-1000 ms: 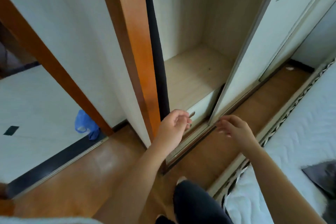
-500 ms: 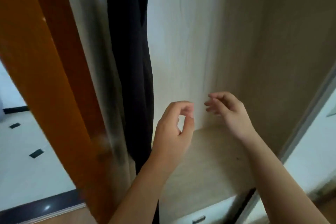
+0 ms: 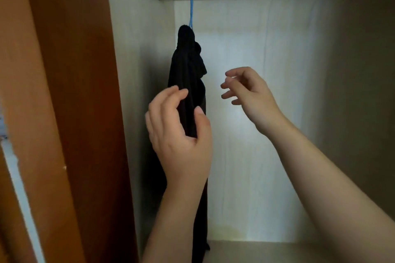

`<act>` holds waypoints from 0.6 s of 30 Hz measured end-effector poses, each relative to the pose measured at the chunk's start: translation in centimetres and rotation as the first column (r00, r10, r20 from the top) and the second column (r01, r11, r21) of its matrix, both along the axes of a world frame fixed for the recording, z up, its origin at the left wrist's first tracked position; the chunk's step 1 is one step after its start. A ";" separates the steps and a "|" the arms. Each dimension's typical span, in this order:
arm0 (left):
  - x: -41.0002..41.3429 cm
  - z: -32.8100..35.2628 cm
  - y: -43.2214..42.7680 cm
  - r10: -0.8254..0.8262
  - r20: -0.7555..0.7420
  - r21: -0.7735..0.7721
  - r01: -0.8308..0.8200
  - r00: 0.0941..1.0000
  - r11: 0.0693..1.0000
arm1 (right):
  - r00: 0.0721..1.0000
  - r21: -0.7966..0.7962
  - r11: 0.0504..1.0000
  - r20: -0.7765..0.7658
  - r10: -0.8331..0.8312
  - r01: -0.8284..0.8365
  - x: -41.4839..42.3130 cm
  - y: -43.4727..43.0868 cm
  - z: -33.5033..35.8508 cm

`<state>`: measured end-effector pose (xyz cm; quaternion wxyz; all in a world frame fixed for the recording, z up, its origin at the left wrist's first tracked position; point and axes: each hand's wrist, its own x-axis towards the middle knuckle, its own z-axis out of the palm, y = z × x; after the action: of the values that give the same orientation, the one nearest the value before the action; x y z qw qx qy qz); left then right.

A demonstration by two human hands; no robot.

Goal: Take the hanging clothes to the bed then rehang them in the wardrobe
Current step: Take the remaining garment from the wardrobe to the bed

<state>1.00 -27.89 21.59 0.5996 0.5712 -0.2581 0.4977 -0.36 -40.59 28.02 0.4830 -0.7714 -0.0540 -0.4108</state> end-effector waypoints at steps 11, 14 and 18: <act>4.0 7.2 -2.6 -0.198 -0.204 0.187 0.236 0.959 0.953 | 0.989 -0.137 0.983 -0.104 0.108 -0.122 4.1 1.8 9.5; 4.2 6.6 -3.9 -0.259 -0.160 0.254 0.293 0.953 0.922 | 0.988 -0.158 0.986 -0.154 0.022 -0.047 5.0 1.1 10.3; 4.3 5.8 -5.3 -0.355 -0.167 0.307 0.391 0.920 0.868 | 0.935 -0.301 0.949 -0.299 -0.188 0.094 4.8 -0.4 11.7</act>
<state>5.31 -33.21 27.35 0.5915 0.6291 -0.4123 0.2903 4.44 -41.00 39.69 0.3395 -0.8910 0.0242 -0.3004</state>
